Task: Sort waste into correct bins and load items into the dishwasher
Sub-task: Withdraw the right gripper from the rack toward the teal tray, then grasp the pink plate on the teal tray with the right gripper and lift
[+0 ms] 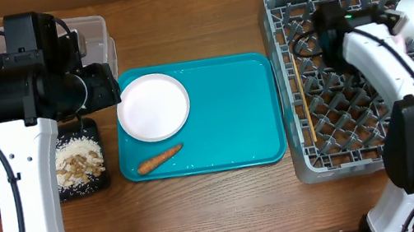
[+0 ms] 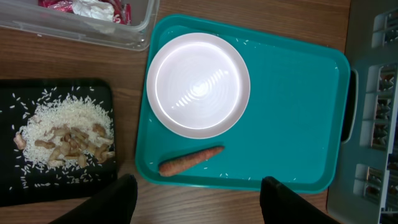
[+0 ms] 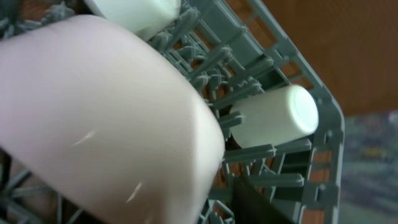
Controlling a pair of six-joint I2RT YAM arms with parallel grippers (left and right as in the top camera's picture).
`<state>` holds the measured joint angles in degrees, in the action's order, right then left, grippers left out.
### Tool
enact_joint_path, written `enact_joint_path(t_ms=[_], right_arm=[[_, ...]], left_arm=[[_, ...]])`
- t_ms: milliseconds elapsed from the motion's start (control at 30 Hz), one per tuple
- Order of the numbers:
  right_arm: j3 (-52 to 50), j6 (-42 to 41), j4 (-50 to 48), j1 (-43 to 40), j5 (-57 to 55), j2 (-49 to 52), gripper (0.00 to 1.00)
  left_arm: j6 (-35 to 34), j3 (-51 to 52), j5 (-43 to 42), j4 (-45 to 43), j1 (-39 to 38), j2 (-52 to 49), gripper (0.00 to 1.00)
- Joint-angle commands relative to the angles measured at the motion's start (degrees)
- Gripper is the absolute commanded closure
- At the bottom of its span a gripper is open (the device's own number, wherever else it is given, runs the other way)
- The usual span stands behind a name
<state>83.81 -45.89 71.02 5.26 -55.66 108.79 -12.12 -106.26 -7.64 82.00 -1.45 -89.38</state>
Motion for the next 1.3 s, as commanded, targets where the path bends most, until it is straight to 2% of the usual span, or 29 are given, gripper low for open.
enact_joint_path(t_ms=[0, 133, 267, 367, 533, 600, 700, 833, 933, 1133, 1267], right_arm=[[-0.6, -0.2, 1.3, 2.0, 2.0, -1.4, 0.47], [-0.3, -0.7, 3.1, 2.3, 2.1, -1.5, 0.38], [1.3, -0.6, 4.6, 2.3, 4.6, -2.9, 0.35], [3.4, 0.9, 5.0, 2.3, 8.9, -5.9, 0.26], [6.5, 15.0, 2.0, 2.3, 22.6, -12.7, 0.24], [6.7, 22.4, 0.3, 2.3, 30.3, -15.7, 0.17], [6.7, 32.0, -0.6, 2.3, 45.3, -18.9, 0.09], [6.6, 41.3, -3.3, 2.6, 68.9, -19.5, 0.07], [6.5, 41.4, -5.7, 4.4, 74.5, -18.6, 0.07], [6.5, 41.2, -11.9, 12.9, 75.0, -15.3, 0.07], [6.5, 39.5, -16.3, 19.4, 74.1, -10.8, 0.07]], left_arm=[[-0.8, -0.8, 0.6, -0.2, 0.3, 0.6, 0.34], [-0.8, -0.8, 0.6, -0.1, 0.3, 0.6, 0.34], [-0.8, -0.8, 0.6, 0.1, 0.3, 0.6, 0.33], [-0.8, -0.8, 0.6, 0.3, 0.3, 0.6, 0.3], [-0.8, -0.7, 0.6, 0.3, 0.3, 0.6, 0.27], [-0.8, -0.7, 0.6, 0.2, 0.3, 0.6, 0.27], [-0.8, 0.0, 0.6, 0.1, 0.3, 0.6, 0.25], [-0.7, 2.3, 0.6, 0.0, 0.3, 0.6, 0.24], [-0.8, 3.5, 0.6, 0.1, 0.3, 0.6, 0.24], [-0.8, 3.8, 1.1, 0.6, 0.3, 0.6, 0.24], [-3.4, 3.8, 8.9, 2.6, 0.4, 0.6, 0.22]])
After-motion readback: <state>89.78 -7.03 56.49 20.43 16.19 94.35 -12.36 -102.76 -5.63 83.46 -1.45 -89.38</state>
